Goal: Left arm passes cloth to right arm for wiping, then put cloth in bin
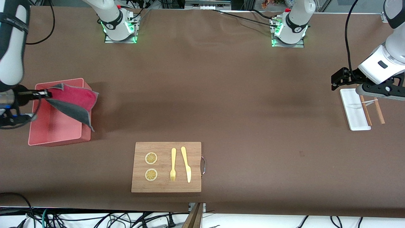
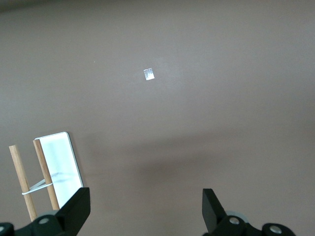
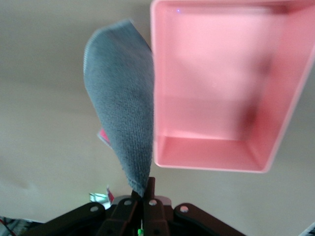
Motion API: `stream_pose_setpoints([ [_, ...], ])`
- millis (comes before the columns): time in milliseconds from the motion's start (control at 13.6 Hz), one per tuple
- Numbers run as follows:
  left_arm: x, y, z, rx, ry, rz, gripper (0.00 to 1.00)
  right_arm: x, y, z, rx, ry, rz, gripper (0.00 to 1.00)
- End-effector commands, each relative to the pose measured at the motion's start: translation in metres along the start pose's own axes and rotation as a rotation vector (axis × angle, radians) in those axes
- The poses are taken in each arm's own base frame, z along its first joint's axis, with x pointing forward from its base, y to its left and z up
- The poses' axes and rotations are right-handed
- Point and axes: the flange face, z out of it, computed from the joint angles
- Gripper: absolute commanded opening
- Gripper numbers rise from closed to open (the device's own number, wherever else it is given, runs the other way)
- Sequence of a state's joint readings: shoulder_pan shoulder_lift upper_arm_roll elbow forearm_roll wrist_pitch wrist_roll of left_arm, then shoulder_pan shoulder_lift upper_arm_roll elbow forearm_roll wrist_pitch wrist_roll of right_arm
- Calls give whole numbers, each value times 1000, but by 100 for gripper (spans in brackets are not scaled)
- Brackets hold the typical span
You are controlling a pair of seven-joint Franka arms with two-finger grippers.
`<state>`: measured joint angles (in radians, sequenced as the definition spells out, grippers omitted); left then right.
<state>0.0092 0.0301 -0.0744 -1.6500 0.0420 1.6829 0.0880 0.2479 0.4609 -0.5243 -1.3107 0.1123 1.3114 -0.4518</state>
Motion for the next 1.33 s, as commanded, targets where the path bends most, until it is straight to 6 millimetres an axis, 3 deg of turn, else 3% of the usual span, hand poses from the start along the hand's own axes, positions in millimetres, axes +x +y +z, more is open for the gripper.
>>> stream_pose_setpoints([
  [0,-4,-4,-8,13,-4,14,100,-13,28,-6,-47,-30,-39,0],
  [147,-4,-5,-8,13,-4,13,100,-21,46,-9,-61,-16,-59,0],
  [442,-4,-5,-8,13,-4,13,100,-19,55,-4,-72,-9,-58,0],
  [516,-4,-4,-8,12,-4,14,100,-19,57,-3,-67,-10,-54,47],
  [590,-4,-4,-8,12,-4,14,100,-19,55,-4,-61,-1,-56,99],
  [811,-4,-5,-8,12,-4,13,100,-16,36,-16,-26,47,-72,100],
  [959,-4,-5,-8,12,-4,14,100,-24,0,-44,-29,112,-83,100],
  [1106,-4,-5,-8,12,-4,14,100,-31,-50,-71,-45,164,-68,100],
  [1254,-4,-5,-8,12,-4,16,100,-49,-85,-96,-43,220,-70,100],
])
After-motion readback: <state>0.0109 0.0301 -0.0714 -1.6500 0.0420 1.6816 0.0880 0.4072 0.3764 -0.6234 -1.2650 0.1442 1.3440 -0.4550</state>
